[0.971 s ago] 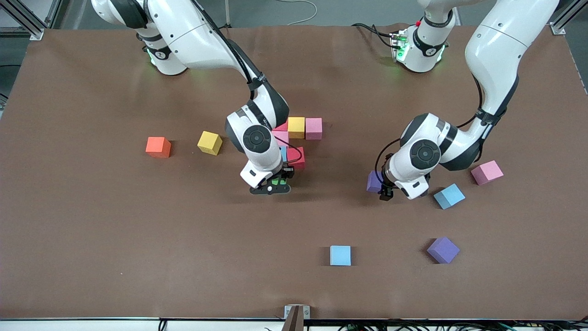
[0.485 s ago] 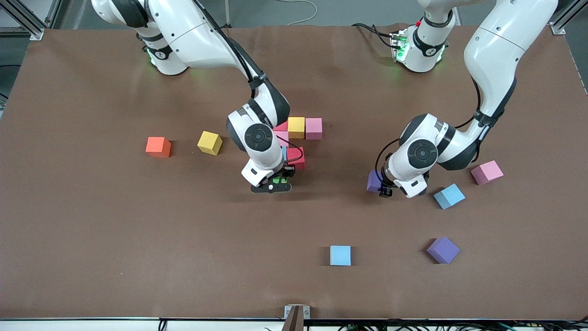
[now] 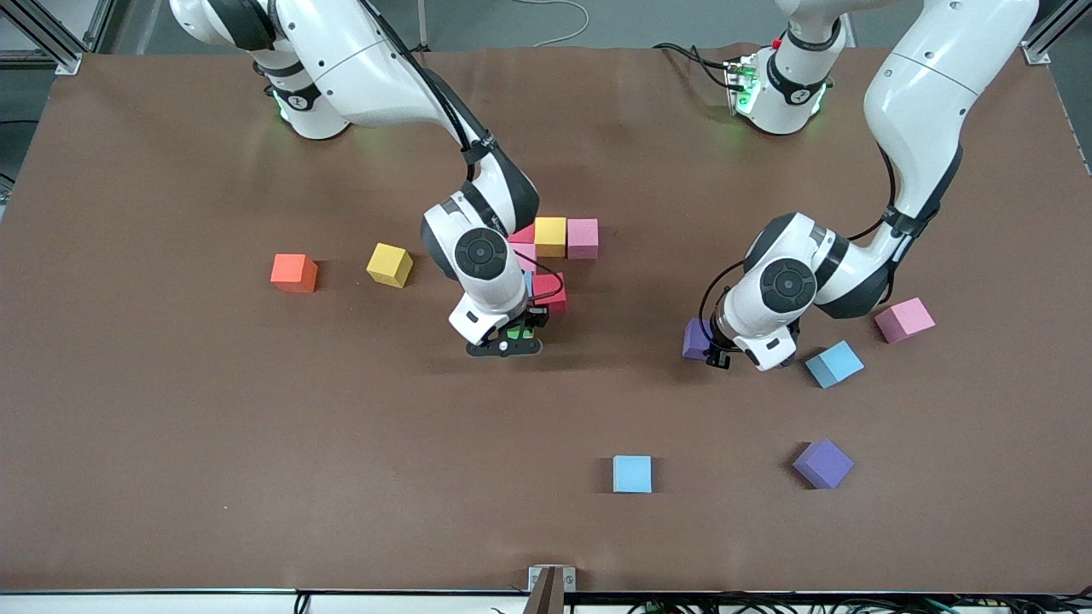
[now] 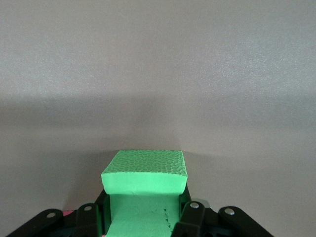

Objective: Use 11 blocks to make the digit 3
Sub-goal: 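Place purple beside red with the left gripper while the right gripper places green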

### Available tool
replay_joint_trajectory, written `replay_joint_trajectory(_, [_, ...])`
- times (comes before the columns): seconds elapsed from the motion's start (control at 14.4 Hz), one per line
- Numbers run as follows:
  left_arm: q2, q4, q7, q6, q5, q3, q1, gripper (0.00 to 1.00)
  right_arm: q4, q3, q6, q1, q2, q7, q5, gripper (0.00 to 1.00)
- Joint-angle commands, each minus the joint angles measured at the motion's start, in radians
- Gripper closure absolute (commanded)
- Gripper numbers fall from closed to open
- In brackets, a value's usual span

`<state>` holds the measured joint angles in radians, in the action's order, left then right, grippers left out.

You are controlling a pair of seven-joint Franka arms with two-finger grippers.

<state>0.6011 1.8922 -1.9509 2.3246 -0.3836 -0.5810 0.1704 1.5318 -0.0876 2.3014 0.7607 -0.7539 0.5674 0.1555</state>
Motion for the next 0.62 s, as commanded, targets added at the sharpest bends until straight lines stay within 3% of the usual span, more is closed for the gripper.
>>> replay_joint_trajectory(0.0, [-0.053,-0.004,-0.098,-0.027,-0.008,-0.057,0.001,0.76,0.062,-0.003,0.001,0.012,0.047,0.012,0.018,0.95])
replay_joint_trajectory(0.28, [-0.049,0.001,-0.27,-0.053,-0.009,-0.129,-0.021,0.75,0.068,-0.001,0.003,0.015,0.047,0.014,0.018,0.95])
replay_joint_trajectory(0.55, [-0.026,-0.002,-0.459,-0.051,-0.027,-0.131,-0.144,0.75,0.067,-0.003,0.01,0.019,0.045,0.012,0.018,0.93])
